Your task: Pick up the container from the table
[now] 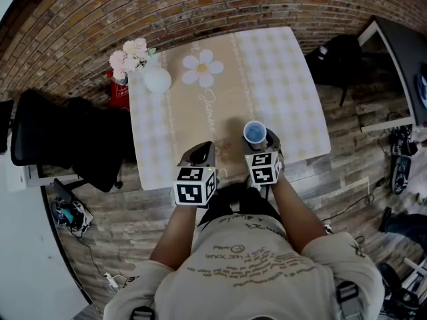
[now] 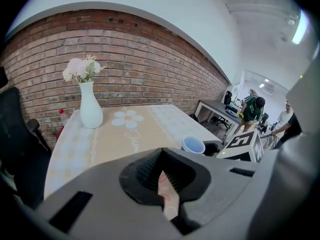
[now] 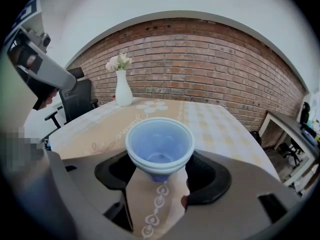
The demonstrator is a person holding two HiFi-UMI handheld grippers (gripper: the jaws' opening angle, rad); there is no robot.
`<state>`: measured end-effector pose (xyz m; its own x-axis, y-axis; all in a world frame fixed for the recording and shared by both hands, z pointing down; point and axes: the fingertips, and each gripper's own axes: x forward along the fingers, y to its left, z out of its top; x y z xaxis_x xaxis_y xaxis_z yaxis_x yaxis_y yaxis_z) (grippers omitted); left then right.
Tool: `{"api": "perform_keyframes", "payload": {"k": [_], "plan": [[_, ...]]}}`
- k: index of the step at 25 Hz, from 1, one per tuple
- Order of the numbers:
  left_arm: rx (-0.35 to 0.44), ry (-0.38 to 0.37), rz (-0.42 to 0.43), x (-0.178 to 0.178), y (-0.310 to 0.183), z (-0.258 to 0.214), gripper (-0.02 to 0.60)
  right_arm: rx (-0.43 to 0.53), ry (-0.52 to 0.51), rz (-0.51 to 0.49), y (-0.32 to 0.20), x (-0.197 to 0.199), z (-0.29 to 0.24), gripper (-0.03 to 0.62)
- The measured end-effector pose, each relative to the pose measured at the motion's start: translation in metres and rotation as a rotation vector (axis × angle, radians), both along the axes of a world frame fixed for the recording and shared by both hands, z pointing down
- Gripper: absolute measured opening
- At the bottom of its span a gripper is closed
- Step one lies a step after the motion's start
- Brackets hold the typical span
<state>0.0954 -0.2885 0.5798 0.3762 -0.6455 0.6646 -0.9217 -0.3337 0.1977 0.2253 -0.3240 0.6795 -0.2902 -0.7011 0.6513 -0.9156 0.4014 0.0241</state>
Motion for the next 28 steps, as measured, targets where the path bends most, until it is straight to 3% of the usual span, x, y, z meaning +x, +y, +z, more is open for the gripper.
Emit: {"api": "perform_keyframes", "payload": {"k": [5,14,23,28], "plan": [[0.020,0.006,0.019,0.003,-0.002,-0.009,0.003,0.009,-0.014,0.033,0.001,0.004,-0.012,0.307],[0.061,0.021,0.046,0.007,-0.004,-0.027,0.003,0.061,-0.130,0.060,0.002,0.004,-0.048,0.307],[0.130,0.034,0.085,0.017,-0.009,-0.053,0.003,0.051,-0.157,0.026,0.004,-0.005,-0.087,0.301],[0.177,0.045,0.108,0.022,-0.015,-0.074,0.003,0.123,-0.137,0.024,-0.005,-0.009,-0.132,0.298]]}}
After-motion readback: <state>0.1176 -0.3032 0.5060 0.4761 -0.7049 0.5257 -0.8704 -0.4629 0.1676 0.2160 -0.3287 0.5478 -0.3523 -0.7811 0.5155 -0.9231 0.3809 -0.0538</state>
